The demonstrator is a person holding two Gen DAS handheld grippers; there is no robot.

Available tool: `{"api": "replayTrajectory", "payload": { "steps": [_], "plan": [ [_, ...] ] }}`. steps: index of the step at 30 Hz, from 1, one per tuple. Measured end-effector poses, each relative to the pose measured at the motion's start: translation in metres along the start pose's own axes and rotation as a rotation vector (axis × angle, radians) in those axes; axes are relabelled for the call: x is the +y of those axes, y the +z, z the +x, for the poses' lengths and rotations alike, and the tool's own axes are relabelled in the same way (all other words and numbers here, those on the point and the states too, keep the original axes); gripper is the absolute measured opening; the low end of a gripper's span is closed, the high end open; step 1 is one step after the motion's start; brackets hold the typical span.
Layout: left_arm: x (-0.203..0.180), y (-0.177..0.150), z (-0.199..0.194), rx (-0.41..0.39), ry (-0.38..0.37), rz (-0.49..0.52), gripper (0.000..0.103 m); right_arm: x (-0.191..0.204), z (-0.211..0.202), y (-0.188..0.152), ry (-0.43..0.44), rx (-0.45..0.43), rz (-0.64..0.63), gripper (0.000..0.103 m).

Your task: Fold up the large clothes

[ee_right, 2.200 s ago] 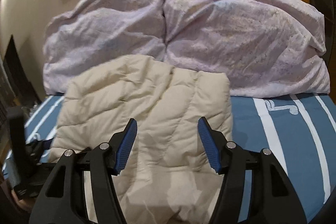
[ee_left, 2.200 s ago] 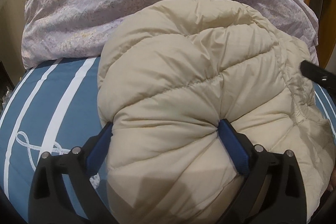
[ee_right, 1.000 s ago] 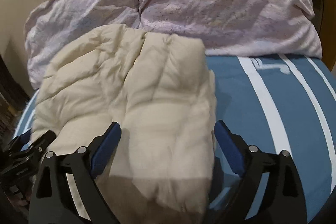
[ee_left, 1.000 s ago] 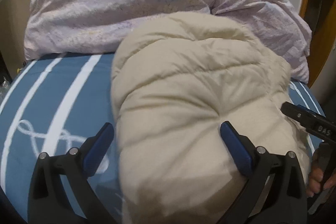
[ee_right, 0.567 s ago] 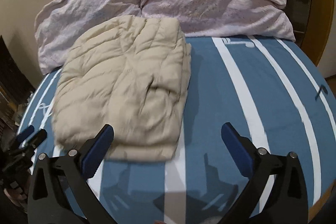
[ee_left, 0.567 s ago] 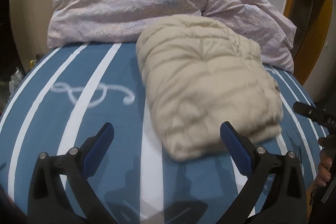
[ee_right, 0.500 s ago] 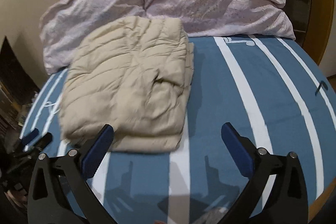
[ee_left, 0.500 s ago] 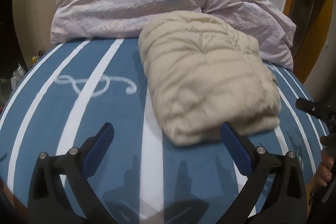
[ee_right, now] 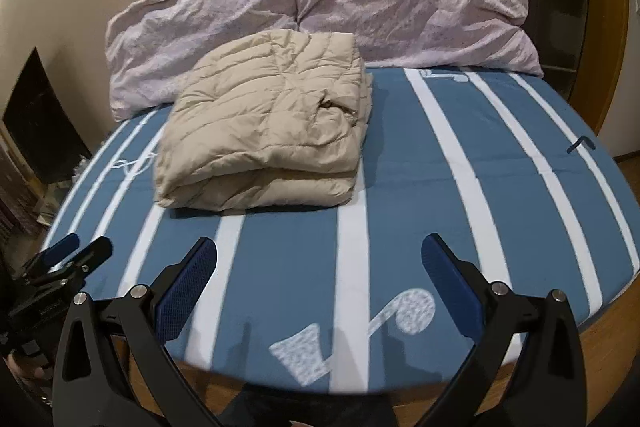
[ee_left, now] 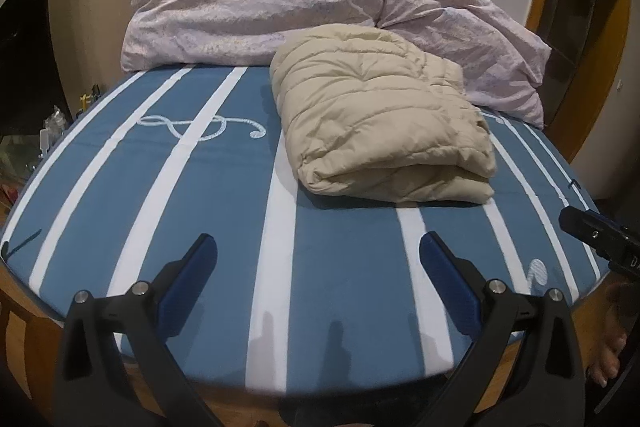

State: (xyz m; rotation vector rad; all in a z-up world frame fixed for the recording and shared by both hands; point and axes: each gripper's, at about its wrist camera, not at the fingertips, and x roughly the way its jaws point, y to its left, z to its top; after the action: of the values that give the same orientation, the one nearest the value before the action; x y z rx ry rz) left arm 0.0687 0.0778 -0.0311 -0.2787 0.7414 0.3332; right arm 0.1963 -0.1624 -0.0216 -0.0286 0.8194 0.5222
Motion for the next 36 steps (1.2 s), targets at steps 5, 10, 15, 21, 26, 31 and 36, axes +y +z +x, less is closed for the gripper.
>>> {"api": "replayTrajectory", "payload": {
  "steps": [5,10,15,21,26,31,36],
  "plan": [
    [-0.008,0.003,-0.017,0.014,-0.047,0.017,0.101,0.011,-0.009,-0.003,-0.003,0.011,-0.026,0.102],
    [-0.015,0.004,-0.031,0.024,-0.059,0.028,0.101,0.016,-0.021,-0.003,-0.002,-0.003,-0.038,0.102],
    [-0.014,0.005,-0.036,0.033,-0.068,0.016,0.101,0.017,-0.026,-0.003,-0.005,-0.003,-0.033,0.102],
    [-0.012,0.006,-0.035,0.052,-0.080,0.006,0.101,0.019,-0.028,-0.003,0.019,0.011,-0.023,0.102],
    [-0.013,0.007,-0.039,0.041,-0.090,0.001,0.101,0.022,-0.032,-0.004,0.030,0.007,-0.025,0.102],
    [-0.014,0.008,-0.042,0.037,-0.092,-0.002,0.101,0.022,-0.033,-0.004,0.046,0.011,-0.022,0.102],
    [-0.017,0.009,-0.042,0.036,-0.098,0.001,0.101,0.021,-0.033,-0.003,0.056,0.015,-0.018,0.102]
  ]
}}
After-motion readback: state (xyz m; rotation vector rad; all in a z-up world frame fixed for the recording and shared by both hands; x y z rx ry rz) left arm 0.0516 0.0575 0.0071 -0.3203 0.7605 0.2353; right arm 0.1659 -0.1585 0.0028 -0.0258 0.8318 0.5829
